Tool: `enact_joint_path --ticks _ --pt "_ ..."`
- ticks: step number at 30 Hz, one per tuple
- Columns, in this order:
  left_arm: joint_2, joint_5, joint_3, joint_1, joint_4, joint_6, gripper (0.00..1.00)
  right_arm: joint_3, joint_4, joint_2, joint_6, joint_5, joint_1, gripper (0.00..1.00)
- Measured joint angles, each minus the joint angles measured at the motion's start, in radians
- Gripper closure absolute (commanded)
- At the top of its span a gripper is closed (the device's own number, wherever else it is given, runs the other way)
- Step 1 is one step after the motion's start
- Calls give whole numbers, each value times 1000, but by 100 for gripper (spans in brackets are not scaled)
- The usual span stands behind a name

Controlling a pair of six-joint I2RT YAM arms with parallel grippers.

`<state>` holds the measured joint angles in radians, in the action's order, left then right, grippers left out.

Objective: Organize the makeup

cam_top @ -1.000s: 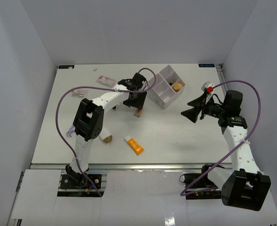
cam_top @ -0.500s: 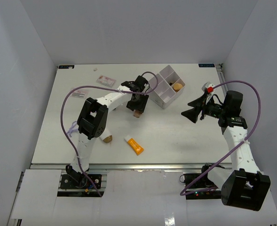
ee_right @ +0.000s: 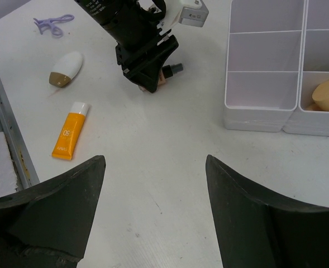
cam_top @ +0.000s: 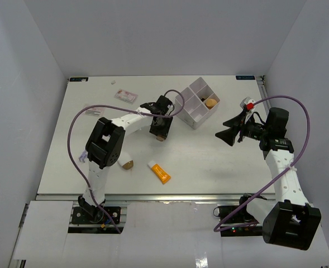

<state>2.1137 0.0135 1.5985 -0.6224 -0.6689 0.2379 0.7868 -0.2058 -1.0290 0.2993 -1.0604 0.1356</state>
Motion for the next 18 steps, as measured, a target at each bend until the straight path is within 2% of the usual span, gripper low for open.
enact_joint_path --ticks 7,11,14,18 --pt "-183 -82 -234 1 112 35 94 -19 22 -5 -32 -42 1 21" --pt "-403 -189 -476 -1 317 87 94 -33 53 -34 -81 -89 -7 20" --pt "-556 -270 -612 -10 484 125 95 -34 75 -75 -129 -105 -36 16" --pt "-635 -369 -733 -35 742 163 95 -34 131 -120 -236 -97 -124 7"
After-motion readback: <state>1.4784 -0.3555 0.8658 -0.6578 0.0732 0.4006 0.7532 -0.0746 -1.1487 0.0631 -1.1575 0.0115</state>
